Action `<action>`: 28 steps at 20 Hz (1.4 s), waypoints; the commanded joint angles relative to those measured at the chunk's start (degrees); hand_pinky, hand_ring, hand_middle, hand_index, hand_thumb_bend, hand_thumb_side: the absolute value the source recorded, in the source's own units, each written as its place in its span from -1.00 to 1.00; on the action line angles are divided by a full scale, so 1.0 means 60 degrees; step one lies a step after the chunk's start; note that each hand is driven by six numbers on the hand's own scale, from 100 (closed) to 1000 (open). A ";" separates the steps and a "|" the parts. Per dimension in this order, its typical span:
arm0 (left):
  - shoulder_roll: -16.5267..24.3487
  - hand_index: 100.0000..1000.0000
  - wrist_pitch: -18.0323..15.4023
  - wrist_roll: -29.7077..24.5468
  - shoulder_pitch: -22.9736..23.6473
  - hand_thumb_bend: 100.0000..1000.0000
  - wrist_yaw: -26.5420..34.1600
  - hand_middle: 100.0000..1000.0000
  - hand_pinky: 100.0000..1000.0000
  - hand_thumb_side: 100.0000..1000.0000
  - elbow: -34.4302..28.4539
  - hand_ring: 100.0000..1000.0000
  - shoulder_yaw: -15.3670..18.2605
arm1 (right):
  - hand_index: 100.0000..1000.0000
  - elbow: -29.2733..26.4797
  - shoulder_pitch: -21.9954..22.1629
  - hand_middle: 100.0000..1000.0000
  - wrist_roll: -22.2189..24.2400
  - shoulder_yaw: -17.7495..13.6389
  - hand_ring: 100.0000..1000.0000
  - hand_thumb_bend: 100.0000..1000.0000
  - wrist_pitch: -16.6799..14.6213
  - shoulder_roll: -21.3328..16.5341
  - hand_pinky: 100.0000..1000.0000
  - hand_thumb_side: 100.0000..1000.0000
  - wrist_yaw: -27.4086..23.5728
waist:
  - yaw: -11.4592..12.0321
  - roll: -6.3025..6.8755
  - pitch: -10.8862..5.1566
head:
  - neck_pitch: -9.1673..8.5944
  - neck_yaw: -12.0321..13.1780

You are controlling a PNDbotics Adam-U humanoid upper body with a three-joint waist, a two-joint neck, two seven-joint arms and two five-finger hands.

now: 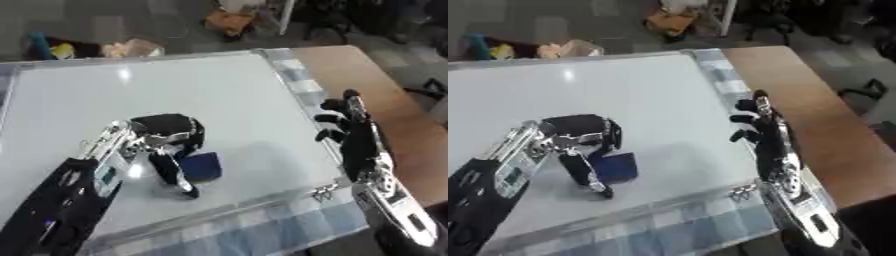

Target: Wipe the whiteboard clean with a brush.

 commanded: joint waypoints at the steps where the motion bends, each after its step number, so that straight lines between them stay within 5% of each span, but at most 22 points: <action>1: -0.0054 -0.80 -0.0058 0.0062 -0.0105 0.46 -0.0083 -0.07 -0.22 -0.47 -0.0031 -0.06 0.0039 | 0.21 -0.0118 -0.0061 0.18 0.0023 -0.0095 0.11 -1.00 -0.0019 -0.0137 -0.46 0.51 -0.0007 | -0.0023 -0.0003 -0.0105 | 0.0005 -0.0012; 16: -0.0075 -0.82 0.0138 0.0333 -0.0068 0.24 0.0316 -0.23 -0.41 -0.72 0.0025 -0.21 0.0080 | 0.21 -0.0107 -0.0050 0.18 0.0041 -0.0093 0.11 -1.00 -0.0011 -0.0125 -0.46 0.51 -0.0009 | -0.0009 -0.0033 -0.0112 | 0.0009 -0.0027; 21: -0.0074 -0.82 0.0175 0.0304 -0.0062 0.14 0.0381 -0.26 -0.42 -0.98 0.0021 -0.23 0.0067 | 0.22 -0.0110 -0.0050 0.18 0.0048 -0.0090 0.11 -1.00 -0.0001 -0.0124 -0.46 0.51 -0.0006 | 0.0009 -0.0042 -0.0113 | 0.0007 -0.0028; 28: -0.0070 -0.81 0.0192 0.0251 -0.0053 0.17 0.0436 -0.29 -0.49 -1.00 0.0015 -0.29 0.0074 | 0.22 -0.0117 -0.0050 0.18 0.0057 -0.0090 0.11 -1.00 0.0008 -0.0123 -0.46 0.52 -0.0004 | 0.0041 -0.0057 -0.0112 | 0.0011 -0.0022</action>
